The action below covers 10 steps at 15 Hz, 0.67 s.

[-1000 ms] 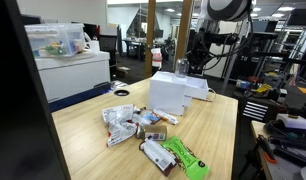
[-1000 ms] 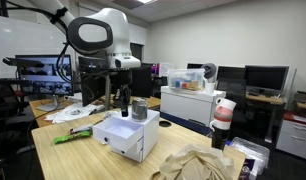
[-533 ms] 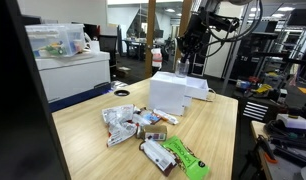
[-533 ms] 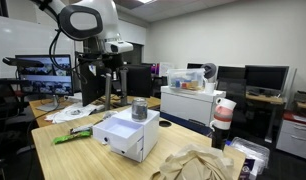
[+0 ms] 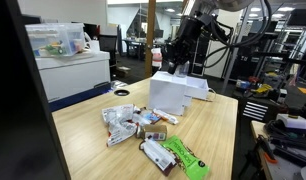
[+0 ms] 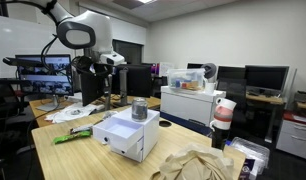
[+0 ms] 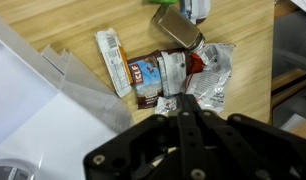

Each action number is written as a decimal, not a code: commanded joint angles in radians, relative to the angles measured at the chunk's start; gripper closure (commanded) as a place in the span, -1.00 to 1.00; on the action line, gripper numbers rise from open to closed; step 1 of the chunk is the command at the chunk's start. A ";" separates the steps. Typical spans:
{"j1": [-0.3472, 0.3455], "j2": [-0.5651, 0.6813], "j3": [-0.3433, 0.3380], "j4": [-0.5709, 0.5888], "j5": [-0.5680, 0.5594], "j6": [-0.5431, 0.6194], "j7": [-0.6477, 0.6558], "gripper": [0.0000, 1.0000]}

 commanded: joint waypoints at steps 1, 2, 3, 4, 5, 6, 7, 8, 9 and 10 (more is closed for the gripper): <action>0.001 0.028 0.005 -0.025 0.037 -0.009 -0.099 1.00; 0.000 0.037 0.007 -0.028 0.032 -0.012 -0.112 1.00; -0.004 0.054 0.010 -0.038 0.016 -0.008 -0.125 1.00; -0.008 0.068 0.014 -0.046 0.002 -0.003 -0.126 0.48; -0.009 0.081 0.016 -0.052 -0.004 -0.008 -0.139 0.46; -0.011 0.092 0.017 -0.055 -0.011 -0.012 -0.150 0.35; -0.012 0.102 0.020 -0.059 -0.018 -0.015 -0.159 0.24; -0.014 0.109 0.021 -0.064 -0.031 -0.018 -0.172 0.09; -0.017 0.115 0.023 -0.067 -0.044 -0.017 -0.181 -0.06; -0.019 0.122 0.025 -0.075 -0.069 -0.006 -0.188 -0.20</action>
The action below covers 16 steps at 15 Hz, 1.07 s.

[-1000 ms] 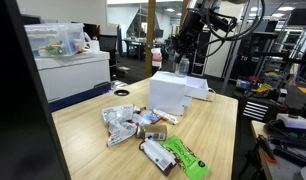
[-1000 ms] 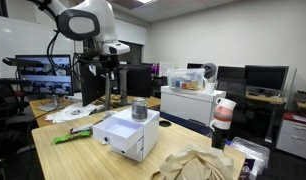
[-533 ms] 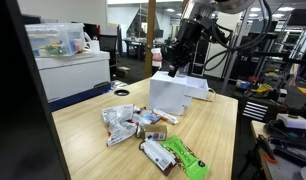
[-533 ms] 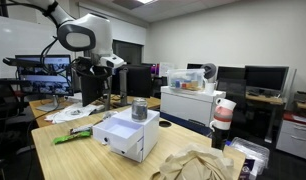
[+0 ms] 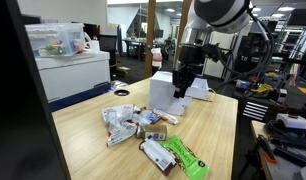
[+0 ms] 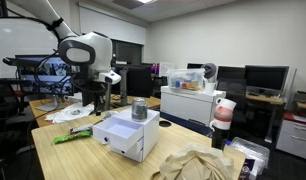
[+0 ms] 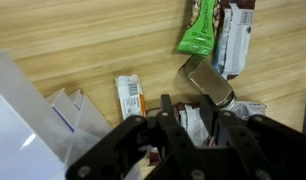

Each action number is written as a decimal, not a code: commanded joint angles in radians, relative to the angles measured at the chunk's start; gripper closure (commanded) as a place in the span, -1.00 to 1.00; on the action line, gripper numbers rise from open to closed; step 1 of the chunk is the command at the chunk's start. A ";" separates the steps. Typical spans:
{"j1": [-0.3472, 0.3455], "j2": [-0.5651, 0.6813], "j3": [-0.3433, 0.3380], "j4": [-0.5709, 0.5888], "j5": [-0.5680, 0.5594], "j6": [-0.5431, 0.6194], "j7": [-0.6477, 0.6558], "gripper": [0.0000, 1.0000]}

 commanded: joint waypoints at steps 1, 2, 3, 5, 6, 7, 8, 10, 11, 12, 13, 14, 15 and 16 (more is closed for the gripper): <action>-0.023 0.014 0.017 -0.023 -0.082 0.016 -0.039 -0.31; -0.026 0.020 0.018 -0.033 -0.131 0.048 -0.020 -0.45; -0.029 0.025 0.018 -0.040 -0.169 0.074 -0.004 -0.57; -0.035 0.044 0.018 -0.050 -0.244 0.135 0.055 -0.86; -0.039 0.053 0.017 -0.053 -0.283 0.167 0.086 -0.96; -0.041 0.061 0.017 -0.055 -0.314 0.192 0.114 -1.00; -0.042 0.068 0.017 -0.057 -0.348 0.216 0.146 -1.00; -0.042 0.079 0.016 -0.059 -0.408 0.252 0.201 -1.00; -0.041 0.084 0.014 -0.059 -0.443 0.266 0.232 -1.00; -0.041 0.090 0.012 -0.058 -0.477 0.276 0.264 -1.00; -0.042 0.094 0.009 -0.057 -0.508 0.283 0.292 -1.00; -0.042 0.096 0.007 -0.056 -0.531 0.285 0.314 -1.00; -0.045 0.099 0.002 -0.054 -0.561 0.287 0.341 -1.00; -0.049 0.102 -0.004 -0.053 -0.588 0.286 0.366 -1.00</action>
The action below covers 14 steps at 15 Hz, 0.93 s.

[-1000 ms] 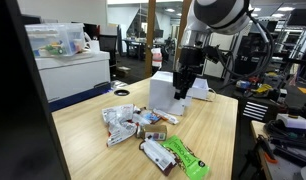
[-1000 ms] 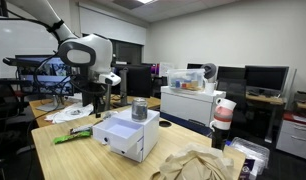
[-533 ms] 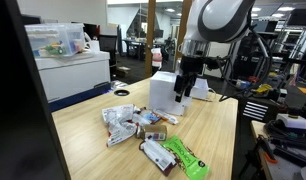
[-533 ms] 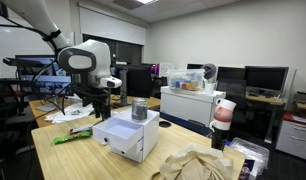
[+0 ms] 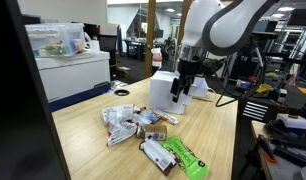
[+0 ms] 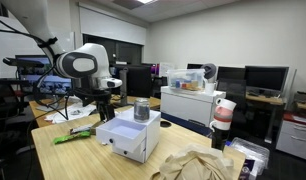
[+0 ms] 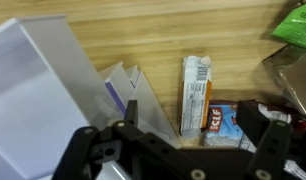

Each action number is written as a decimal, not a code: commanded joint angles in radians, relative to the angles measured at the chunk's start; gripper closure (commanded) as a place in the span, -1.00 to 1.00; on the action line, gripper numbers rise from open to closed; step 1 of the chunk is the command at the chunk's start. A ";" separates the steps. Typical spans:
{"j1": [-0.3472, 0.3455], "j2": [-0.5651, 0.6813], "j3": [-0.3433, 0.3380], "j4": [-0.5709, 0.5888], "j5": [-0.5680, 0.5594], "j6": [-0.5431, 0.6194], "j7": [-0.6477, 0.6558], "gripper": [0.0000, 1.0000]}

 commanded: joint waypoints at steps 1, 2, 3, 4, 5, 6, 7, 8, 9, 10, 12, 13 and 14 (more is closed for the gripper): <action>-0.022 0.009 -0.010 -0.009 -0.108 0.031 0.101 -1.00; -0.024 0.010 -0.014 -0.009 -0.124 0.029 0.112 -1.00; -0.025 0.013 -0.020 -0.009 -0.154 0.026 0.138 -1.00; -0.025 0.014 -0.022 -0.010 -0.165 0.029 0.145 -1.00; -0.026 0.015 -0.021 -0.012 -0.160 0.034 0.143 -1.00; -0.024 0.015 -0.014 -0.014 -0.143 0.044 0.135 -1.00; -0.021 0.015 -0.007 -0.014 -0.116 0.049 0.123 -1.00; -0.017 0.015 -0.001 -0.013 -0.100 0.055 0.121 -1.00; -0.016 0.017 0.001 -0.010 -0.105 0.062 0.129 -1.00; -0.014 0.020 0.004 -0.004 -0.104 0.062 0.138 -1.00; -0.011 0.025 0.008 0.009 -0.107 0.046 0.171 -1.00; -0.010 0.029 0.008 0.014 -0.113 0.040 0.193 -1.00; -0.011 0.041 0.009 0.017 -0.098 0.037 0.201 -1.00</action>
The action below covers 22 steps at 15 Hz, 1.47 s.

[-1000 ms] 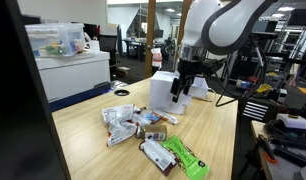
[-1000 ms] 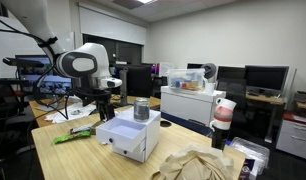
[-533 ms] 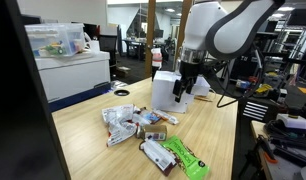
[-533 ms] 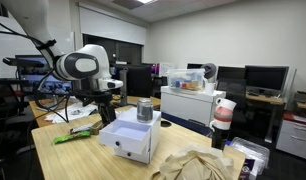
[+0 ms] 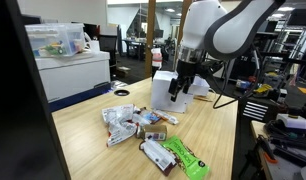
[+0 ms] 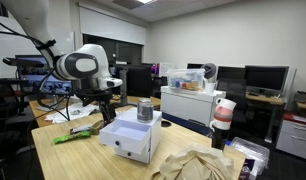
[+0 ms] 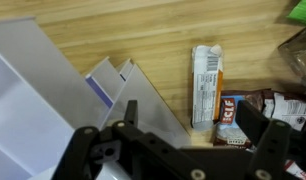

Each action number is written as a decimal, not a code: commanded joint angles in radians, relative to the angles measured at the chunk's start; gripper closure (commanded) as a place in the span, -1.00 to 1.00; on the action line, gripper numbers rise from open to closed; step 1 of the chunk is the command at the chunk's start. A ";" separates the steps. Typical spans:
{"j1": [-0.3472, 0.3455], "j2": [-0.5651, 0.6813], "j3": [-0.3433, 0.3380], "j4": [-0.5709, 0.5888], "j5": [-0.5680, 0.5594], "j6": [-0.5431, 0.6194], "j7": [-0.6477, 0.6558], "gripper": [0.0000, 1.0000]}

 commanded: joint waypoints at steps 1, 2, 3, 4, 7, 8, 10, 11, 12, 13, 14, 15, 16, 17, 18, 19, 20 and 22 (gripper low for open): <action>-0.002 0.031 0.009 0.011 0.035 0.004 0.039 -1.00; -0.001 0.040 0.011 0.011 0.048 0.007 0.031 -1.00; 0.001 0.052 0.014 0.009 0.070 0.020 0.019 -1.00; 0.003 0.058 0.017 0.008 0.081 0.021 0.015 -1.00; 0.012 0.088 0.019 0.012 0.096 0.041 0.014 -1.00; 0.015 0.101 0.016 0.015 0.091 0.052 0.014 -1.00; 0.026 0.137 0.006 0.022 0.078 0.105 0.014 -1.00; 0.029 0.147 0.002 0.024 0.074 0.122 0.016 -1.00; 0.034 0.162 -0.002 0.028 0.077 0.145 0.011 -1.00; 0.041 0.176 -0.008 0.030 0.077 0.167 0.008 -1.00; 0.047 0.185 -0.011 0.031 0.081 0.181 0.005 -1.00; 0.052 0.193 -0.013 0.032 0.085 0.192 0.002 -1.00; 0.058 0.201 -0.016 0.032 0.089 0.206 0.001 -1.00; 0.063 0.208 -0.019 0.034 0.093 0.212 -0.001 -1.00; 0.069 0.217 -0.021 0.035 0.098 0.220 -0.003 -1.00; 0.072 0.223 -0.020 0.037 0.105 0.224 -0.007 -1.00; 0.078 0.229 -0.023 0.039 0.106 0.229 -0.006 -1.00; 0.082 0.240 -0.023 0.043 0.113 0.237 -0.014 -1.00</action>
